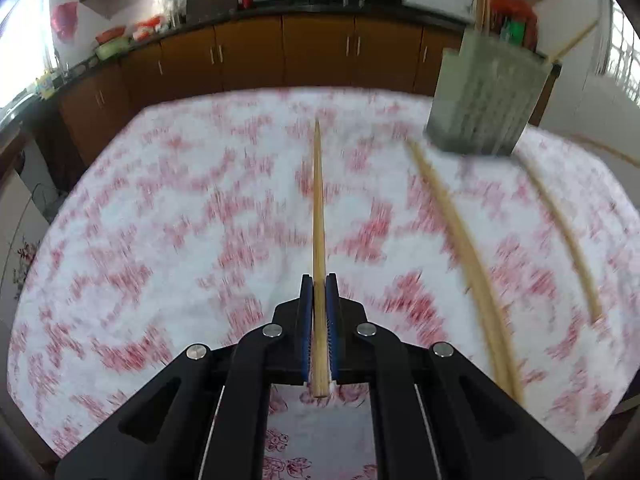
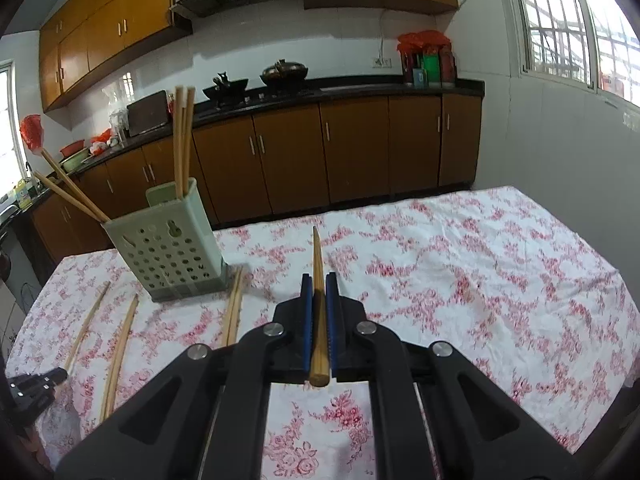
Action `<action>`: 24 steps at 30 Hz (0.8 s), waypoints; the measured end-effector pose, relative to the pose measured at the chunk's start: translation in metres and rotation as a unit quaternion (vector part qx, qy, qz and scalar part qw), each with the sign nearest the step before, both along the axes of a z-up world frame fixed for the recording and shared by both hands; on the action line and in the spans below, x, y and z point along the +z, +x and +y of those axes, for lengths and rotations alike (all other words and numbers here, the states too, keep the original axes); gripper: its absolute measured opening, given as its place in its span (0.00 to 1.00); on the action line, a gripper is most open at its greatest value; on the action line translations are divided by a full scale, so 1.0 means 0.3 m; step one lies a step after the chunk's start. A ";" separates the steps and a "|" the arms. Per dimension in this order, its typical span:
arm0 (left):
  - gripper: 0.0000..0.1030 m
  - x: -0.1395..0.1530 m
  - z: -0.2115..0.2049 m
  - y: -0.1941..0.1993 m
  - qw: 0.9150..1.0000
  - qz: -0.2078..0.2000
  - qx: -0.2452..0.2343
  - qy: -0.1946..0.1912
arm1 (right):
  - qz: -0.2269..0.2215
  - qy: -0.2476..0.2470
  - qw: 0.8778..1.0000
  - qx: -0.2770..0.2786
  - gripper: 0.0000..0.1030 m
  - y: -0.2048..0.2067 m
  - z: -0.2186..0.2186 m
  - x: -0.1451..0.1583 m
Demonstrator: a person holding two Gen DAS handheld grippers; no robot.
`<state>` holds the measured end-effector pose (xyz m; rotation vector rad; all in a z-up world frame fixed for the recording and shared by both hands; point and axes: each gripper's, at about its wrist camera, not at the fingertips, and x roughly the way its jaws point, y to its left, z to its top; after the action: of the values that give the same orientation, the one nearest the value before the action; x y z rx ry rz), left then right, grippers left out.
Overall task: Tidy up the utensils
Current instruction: 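Lift the chopstick in the right tool while the left tool lifts its own, then carry both held chopsticks upright over the green utensil holder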
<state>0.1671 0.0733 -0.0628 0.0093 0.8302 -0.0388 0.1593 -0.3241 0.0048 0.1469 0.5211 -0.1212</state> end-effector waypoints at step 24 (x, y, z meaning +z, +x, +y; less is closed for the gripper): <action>0.07 0.606 -0.084 -0.032 0.968 -0.239 -0.038 -0.060 | 0.044 -0.015 0.998 0.043 0.08 0.037 0.003 0.151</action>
<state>0.1575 0.0481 0.1191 -0.0617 0.3424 -0.1541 0.1703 -0.3232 0.0502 0.0893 0.6133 -0.0509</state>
